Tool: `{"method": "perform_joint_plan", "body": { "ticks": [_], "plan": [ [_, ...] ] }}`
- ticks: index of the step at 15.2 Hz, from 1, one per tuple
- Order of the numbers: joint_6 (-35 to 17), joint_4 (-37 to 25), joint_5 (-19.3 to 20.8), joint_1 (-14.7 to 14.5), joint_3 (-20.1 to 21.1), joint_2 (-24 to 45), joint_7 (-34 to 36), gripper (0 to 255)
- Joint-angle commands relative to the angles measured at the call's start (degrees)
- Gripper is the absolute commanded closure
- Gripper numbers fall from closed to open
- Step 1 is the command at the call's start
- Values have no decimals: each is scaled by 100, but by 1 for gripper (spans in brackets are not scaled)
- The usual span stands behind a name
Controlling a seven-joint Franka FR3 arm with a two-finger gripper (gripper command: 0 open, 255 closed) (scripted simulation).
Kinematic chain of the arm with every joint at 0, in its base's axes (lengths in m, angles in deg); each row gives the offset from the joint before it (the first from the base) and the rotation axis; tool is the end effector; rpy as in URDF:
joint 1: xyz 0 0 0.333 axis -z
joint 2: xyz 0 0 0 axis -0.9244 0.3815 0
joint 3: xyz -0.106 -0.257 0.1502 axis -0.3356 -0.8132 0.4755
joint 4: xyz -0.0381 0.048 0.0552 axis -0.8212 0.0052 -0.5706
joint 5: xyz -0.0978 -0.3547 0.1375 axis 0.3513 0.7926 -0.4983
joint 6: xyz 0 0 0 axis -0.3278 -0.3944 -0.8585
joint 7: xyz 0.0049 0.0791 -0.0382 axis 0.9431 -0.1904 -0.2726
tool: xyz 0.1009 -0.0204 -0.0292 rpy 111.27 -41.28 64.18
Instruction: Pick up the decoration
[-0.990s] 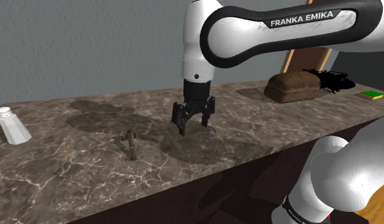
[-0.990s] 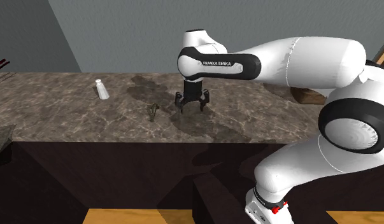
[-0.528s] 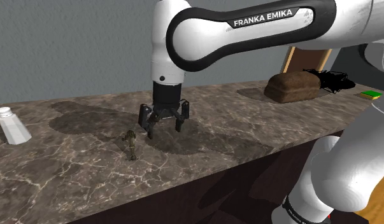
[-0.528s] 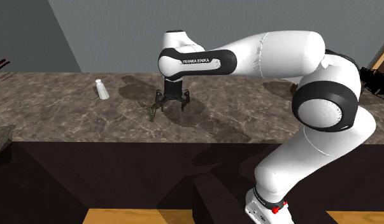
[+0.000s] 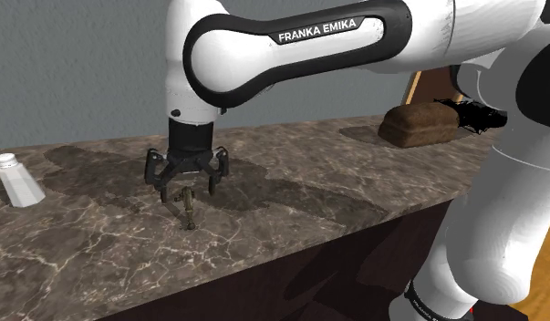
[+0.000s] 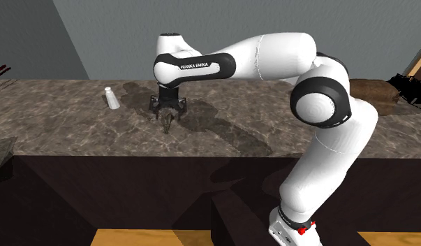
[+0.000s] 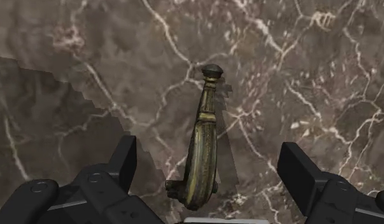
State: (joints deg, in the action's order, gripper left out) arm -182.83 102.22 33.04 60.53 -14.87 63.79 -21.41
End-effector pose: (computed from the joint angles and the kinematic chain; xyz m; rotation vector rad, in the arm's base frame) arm 0.4873 0.3189 0.5203 -2.9345 0.4821 0.0405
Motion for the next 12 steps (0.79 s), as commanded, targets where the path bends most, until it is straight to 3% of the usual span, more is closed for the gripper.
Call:
{"method": "perform_joint_plan", "body": {
  "ticks": [1,8,9,12],
  "plan": [
    [-122,7,35,-23,17,95,66,0],
    [-537,358,46,-34,22,166,32,0],
    [-531,352,45,-30,18,167,26,255],
    [-531,363,39,-26,16,155,17,255]
  ]
}}
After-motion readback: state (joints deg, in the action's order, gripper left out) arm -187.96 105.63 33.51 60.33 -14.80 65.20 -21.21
